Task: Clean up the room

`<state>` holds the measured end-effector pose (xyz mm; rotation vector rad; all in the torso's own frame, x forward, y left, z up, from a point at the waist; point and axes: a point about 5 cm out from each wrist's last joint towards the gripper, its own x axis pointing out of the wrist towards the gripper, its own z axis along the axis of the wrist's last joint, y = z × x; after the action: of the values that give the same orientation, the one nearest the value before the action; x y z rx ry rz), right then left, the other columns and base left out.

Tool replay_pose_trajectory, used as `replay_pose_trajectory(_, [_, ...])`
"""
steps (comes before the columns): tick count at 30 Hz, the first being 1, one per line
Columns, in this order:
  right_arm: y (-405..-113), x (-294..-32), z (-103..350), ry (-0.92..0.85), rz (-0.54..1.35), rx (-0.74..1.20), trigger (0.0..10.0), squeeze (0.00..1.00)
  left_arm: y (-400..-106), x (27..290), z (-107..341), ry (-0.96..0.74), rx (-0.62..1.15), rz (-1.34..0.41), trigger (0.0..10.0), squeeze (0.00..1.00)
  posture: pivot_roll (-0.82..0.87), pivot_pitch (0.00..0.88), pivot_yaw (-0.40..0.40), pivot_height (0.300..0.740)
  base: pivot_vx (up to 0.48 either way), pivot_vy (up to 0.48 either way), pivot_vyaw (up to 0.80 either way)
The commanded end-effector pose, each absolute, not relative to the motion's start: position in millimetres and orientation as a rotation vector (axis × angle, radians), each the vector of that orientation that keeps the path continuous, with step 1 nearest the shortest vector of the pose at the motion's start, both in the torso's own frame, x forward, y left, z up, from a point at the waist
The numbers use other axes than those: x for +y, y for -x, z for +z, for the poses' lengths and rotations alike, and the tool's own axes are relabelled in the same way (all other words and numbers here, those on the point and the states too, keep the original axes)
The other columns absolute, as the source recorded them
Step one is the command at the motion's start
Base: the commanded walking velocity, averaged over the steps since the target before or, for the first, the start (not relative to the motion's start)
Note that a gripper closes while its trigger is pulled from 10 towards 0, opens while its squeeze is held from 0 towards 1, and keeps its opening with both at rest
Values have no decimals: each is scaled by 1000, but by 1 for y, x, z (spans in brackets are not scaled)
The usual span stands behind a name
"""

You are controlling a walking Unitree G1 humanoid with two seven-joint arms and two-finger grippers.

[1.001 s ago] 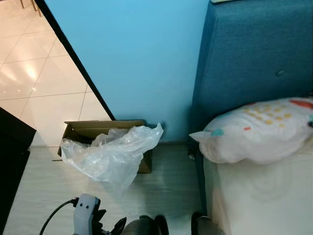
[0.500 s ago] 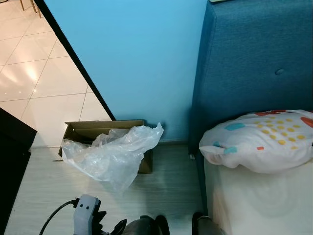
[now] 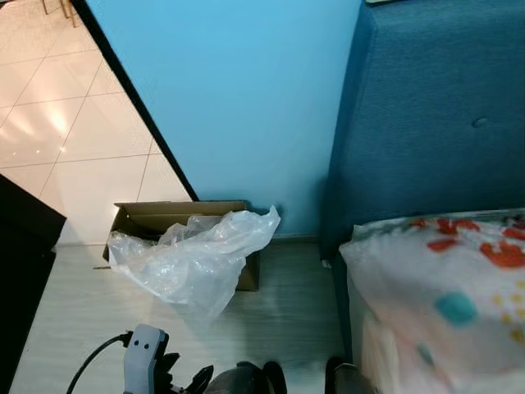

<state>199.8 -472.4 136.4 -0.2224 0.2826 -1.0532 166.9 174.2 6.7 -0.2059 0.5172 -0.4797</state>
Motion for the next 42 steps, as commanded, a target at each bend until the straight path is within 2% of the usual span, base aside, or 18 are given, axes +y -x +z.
replay_pose_trajectory(1, [-188, -480, 139, 236, -1120, 286, 10000, 1000, -158, 178, -1, 221, 567, -459, 10000, 0, 137, 358, 188, 724, 0, 0, 0])
replay_pose_trajectory(4, [-186, -481, 140, 231, -1145, 275, 10000, 1000, -160, 177, -1, 222, 564, -459, 10000, 0, 132, 347, 187, 724, 0, 0, 0])
replay_pose_trajectory(5, [-195, -473, 128, 192, -1042, 344, 10000, 1000, -163, 176, -2, 222, 562, -463, 10000, 0, 114, 328, 180, 724, 0, 0, 0])
replay_pose_trajectory(7, [-195, -473, 128, 192, -1042, 344, 10000, 1000, -163, 176, -2, 222, 562, -463, 10000, 0, 114, 328, 180, 724, 0, 0, 0])
replay_pose_trajectory(9, [-210, -452, 103, 131, -856, 473, 10000, 1000, -169, 172, -4, 223, 558, -470, 10000, 0, 103, 306, 167, 724, 0, 0, 0])
replay_pose_trajectory(14, [-211, -444, 92, 127, -850, 525, 10000, 1000, -177, 167, -6, 233, 545, -470, 10000, 0, 86, 276, 153, 724, 0, 0, 0])
replay_pose_trajectory(21, [-228, -443, 118, 115, -892, 300, 10000, 1000, -196, 155, -9, 257, 516, -476, 10000, 0, 26, 199, 127, 724, 0, 0, 0])
replay_pose_trajectory(22, [-261, -405, 114, 18, -689, 176, 10000, 1000, -211, 148, -12, 274, 510, -473, 10000, 0, -9, 152, 112, 724, 0, 0, 0])
replay_pose_trajectory(24, [-261, -405, 114, 18, -689, 176, 10000, 1000, -211, 148, -12, 274, 510, -473, 10000, 0, -9, 152, 112, 724, 0, 0, 0])
replay_pose_trajectory(25, [-272, -385, 108, -32, -587, 138, 10000, 1000, -216, 147, -13, 280, 510, -468, 10000, 0, -9, 152, 112, 724, 0, 0, 0])
replay_pose_trajectory(26, [-272, -385, 108, -32, -587, 138, 10000, 1000, -216, 147, -13, 280, 510, -468, 10000, 0, -9, 152, 112, 724, 0, 0, 0])
replay_pose_trajectory(27, [-283, -352, 92, -127, -464, 127, 10000, 0, -223, 148, -17, 290, 525, -438, 10000, 0, -43, 101, 101, 724, 0, 0, 0])
replay_pose_trajectory(28, [-283, -352, 92, -127, -464, 127, 10000, 0, -223, 148, -17, 290, 525, -438, 10000, 0, -43, 101, 101, 724, 0, 0, 0])
replay_pose_trajectory(29, [-290, -317, 74, -205, -349, 141, 10000, 0, -229, 151, -22, 293, 546, -403, 10000, 0, -63, 68, 97, 724, 0, 0, 0])
replay_pose_trajectory(30, [-290, -317, 74, -205, -349, 141, 10000, 0, -229, 151, -22, 293, 546, -403, 10000, 0, -63, 68, 97, 724, 0, 0, 0])
replay_pose_trajectory(32, [-293, -275, 51, -263, -239, 199, 10000, 0, -236, 155, -29, 290, 582, -349, 10000, 0, -73, 47, 94, 724, 0, 0, 0])
replay_pose_trajectory(34, [-290, -264, 41, -239, -232, 235, 10000, 0, -234, 159, -34, 287, 605, -321, 10000, 0, -86, 31, 95, 724, 0, 0, 0])
replay_pose_trajectory(42, [-279, -271, 25, -164, -334, 313, 10000, 0, -225, 171, -46, 283, 671, -254, 10000, 0, -105, 0, 87, 724, 0, 0, 0])
